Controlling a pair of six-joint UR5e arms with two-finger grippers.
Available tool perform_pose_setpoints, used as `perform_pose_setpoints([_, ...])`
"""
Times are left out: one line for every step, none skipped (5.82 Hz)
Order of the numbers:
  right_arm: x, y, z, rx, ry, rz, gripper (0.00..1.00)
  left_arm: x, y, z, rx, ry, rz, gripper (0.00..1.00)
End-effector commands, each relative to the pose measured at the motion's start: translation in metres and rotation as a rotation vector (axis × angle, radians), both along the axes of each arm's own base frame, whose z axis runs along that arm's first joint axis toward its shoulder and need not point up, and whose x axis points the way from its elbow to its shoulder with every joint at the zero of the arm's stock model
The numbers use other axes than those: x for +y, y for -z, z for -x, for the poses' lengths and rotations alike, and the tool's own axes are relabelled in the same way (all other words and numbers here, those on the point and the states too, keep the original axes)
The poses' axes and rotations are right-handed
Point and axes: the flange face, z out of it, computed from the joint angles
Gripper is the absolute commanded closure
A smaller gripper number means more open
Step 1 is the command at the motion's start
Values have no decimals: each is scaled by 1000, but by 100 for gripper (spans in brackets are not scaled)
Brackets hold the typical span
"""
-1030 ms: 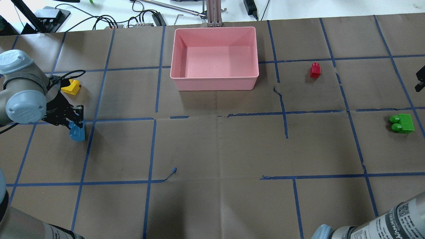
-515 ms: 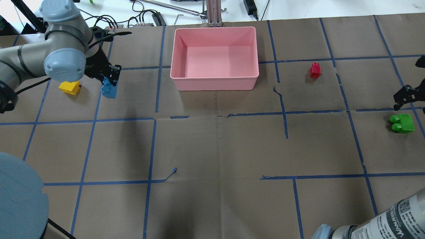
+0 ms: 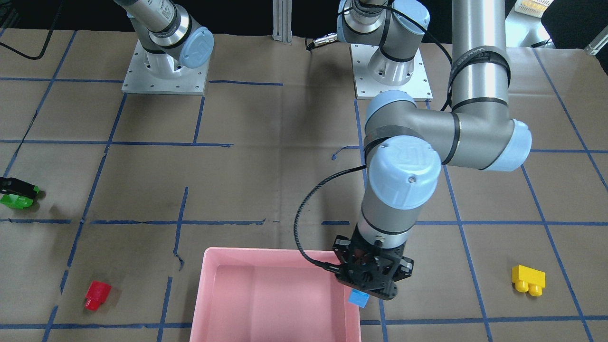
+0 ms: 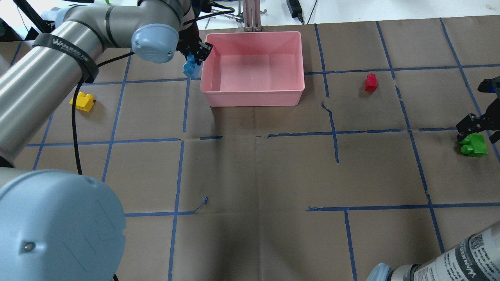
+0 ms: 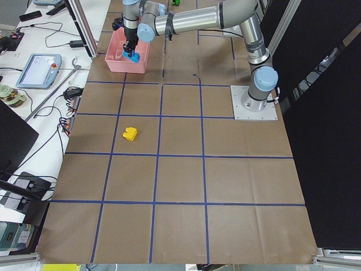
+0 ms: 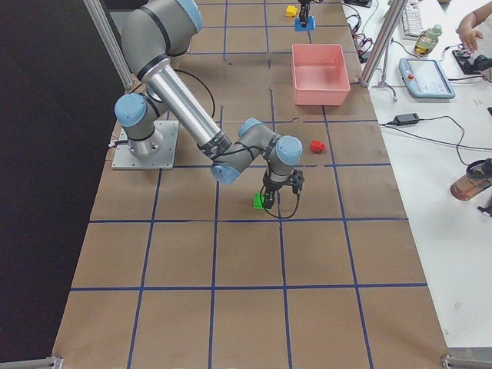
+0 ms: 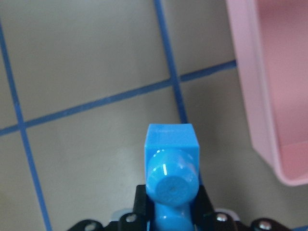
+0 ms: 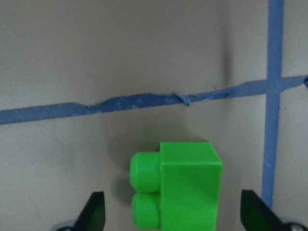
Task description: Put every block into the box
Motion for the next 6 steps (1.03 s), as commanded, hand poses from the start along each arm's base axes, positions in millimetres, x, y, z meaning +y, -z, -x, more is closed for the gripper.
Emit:
perform_pose_setpoints([3, 19, 11, -14, 13, -28, 4, -12, 24, 57, 2, 74, 35, 100])
perform_pose_setpoints([1, 16, 13, -7, 26, -22, 26, -18, 30, 61, 3, 77, 43, 73])
perform_pose_setpoints([1, 12, 13, -2, 29, -16, 47, -12, 23, 58, 4, 76, 34, 1])
perform_pose_setpoints([0, 9, 12, 2, 27, -10, 70, -4, 3, 29, -11, 41, -6, 1])
perform_pose_setpoints([-4, 0, 9, 9, 21, 7, 76, -5, -15, -31, -10, -39, -11, 1])
perform_pose_setpoints([-20, -45, 17, 60, 33, 66, 76, -4, -29, -97, -12, -132, -5, 1])
